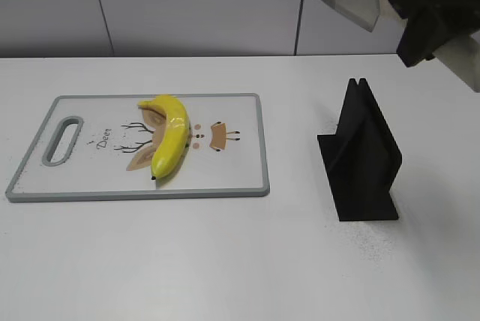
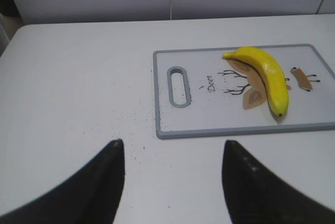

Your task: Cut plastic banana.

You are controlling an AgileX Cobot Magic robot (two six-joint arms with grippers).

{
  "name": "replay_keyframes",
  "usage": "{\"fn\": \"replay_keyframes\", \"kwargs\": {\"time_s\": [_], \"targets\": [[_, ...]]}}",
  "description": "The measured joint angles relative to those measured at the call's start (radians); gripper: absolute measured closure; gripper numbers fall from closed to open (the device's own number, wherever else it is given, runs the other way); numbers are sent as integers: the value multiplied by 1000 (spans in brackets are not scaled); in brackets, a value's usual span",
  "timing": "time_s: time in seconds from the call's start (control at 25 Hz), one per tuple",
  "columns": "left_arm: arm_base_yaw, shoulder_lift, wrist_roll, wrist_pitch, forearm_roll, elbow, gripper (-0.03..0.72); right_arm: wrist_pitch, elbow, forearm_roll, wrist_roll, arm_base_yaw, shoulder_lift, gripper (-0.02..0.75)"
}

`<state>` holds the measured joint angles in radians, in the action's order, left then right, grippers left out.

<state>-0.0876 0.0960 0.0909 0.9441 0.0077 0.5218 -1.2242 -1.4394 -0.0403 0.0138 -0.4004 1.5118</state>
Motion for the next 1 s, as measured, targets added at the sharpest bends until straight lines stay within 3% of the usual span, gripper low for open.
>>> {"fn": "replay_keyframes", "kwargs": {"time_s": [0.28,0.52,0.8,1.0], "targets": [[0,297,95,-179,-8,64,111,-2,-135,1,201,0,146,578],[0,592,205,-267,-41,206,111,-2,-250,2,395,0,262,578],[0,909,523,-254,-252,447,111,-2,-352,-28,668,0,354,578],[-1,1113,780,-163,-335,623,111,-2,-406,-82,796,0,430,578]]}}
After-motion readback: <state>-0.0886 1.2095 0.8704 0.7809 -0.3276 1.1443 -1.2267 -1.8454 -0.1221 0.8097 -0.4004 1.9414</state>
